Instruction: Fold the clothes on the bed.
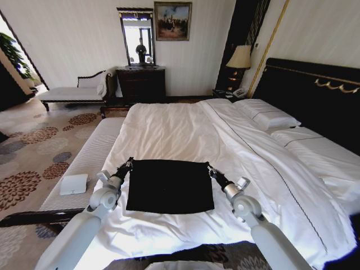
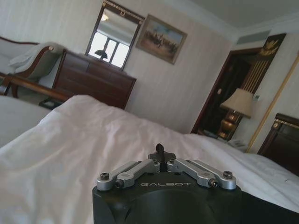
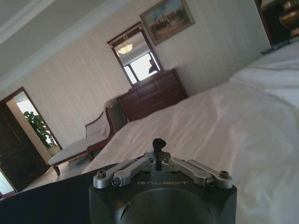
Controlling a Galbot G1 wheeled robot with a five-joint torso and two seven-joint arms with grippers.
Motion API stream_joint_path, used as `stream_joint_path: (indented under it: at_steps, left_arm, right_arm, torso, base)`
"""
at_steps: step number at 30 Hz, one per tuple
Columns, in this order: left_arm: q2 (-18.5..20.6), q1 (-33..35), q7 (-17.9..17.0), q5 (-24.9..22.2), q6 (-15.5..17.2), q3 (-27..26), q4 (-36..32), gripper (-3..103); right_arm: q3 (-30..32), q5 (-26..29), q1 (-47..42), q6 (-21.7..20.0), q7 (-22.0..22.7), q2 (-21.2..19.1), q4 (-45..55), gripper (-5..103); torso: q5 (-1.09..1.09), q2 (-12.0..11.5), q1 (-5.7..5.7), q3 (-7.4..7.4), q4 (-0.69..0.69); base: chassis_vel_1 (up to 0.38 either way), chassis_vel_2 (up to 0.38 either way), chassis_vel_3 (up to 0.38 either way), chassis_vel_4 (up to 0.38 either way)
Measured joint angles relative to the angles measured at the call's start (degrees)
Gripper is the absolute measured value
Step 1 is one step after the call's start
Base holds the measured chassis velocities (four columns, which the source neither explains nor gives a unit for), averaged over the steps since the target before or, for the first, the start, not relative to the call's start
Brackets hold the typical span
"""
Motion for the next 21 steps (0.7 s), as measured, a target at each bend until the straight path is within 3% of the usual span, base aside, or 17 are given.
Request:
stream_joint_path:
  at_steps: [7, 21]
  left_arm:
    - [3.7, -0.4, -2.5, -2.9, -0.4, -2.9, -7.2, 2]
    - [5.7, 4.8, -3.3, -4.5, -0.2, -8.6, -14.6, 2]
  right_arm:
    - [4.1, -0.8, -1.0, 0.4, 0.8, -3.7, 7.7, 0]
    - [7.7, -0.7, -2.7, 0.7, 1.9, -5.7, 13.5, 0]
  torso:
    - [0.00, 0.0, 0.00, -0.01, 0.00]
    - [0.00, 0.0, -0.01, -0.01, 0.00]
  base:
    - [0.000, 0.000, 0.000, 0.000]
    - [0.000, 0.000, 0.000, 0.000]
